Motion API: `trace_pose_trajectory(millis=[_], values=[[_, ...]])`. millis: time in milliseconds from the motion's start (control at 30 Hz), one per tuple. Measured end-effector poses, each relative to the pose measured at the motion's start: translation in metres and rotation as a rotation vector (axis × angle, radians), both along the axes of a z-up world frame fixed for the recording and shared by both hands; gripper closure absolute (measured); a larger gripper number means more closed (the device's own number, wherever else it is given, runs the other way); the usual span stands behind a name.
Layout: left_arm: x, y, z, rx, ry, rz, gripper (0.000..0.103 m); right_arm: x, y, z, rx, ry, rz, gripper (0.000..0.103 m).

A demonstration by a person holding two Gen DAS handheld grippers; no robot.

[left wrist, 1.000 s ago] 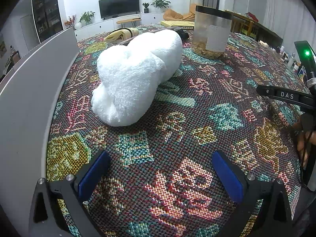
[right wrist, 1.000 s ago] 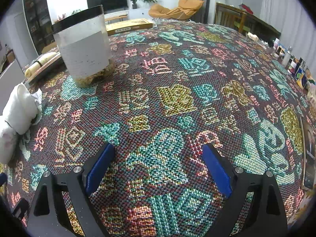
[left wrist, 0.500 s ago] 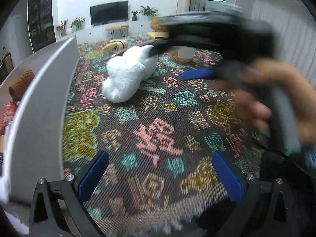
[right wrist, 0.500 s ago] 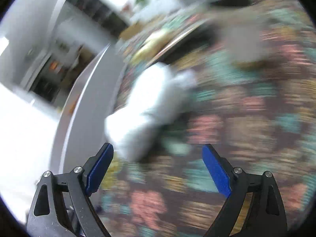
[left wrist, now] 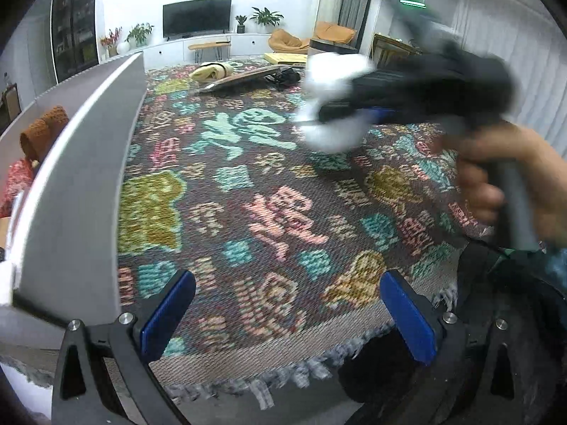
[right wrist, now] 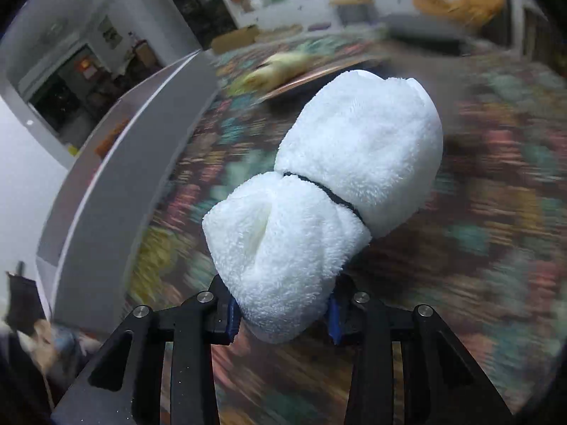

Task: Organize soft objects
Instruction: 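Grasp the white fluffy bunny plush with the right gripper, then lower the bunny plush onto the cloth and open the right gripper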

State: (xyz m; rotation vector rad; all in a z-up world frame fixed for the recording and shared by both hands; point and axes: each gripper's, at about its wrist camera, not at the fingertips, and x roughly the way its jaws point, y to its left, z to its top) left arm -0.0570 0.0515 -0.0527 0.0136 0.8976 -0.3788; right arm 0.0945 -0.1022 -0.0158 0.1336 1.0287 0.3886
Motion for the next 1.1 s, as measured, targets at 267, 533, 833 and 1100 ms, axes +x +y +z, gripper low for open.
trace_pose_trajectory(millis=[267,533,833,1100], values=[[0.044,-0.040,0.012,0.019,-0.055,-0.012,0.000,0.035,-0.102,0.004,-0.359,-0.075,-0.213,0.053],[0.141,-0.035,0.007,0.032,-0.063,0.150,0.000,0.060,-0.125,-0.053,-0.442,-0.110,-0.375,0.019],[0.178,-0.026,-0.041,0.061,0.027,0.232,0.000,0.062,-0.167,-0.072,-0.300,-0.083,-0.461,0.012],[0.183,-0.038,-0.048,0.146,0.035,0.229,0.000,0.058,-0.164,-0.064,-0.291,-0.084,-0.468,0.011]])
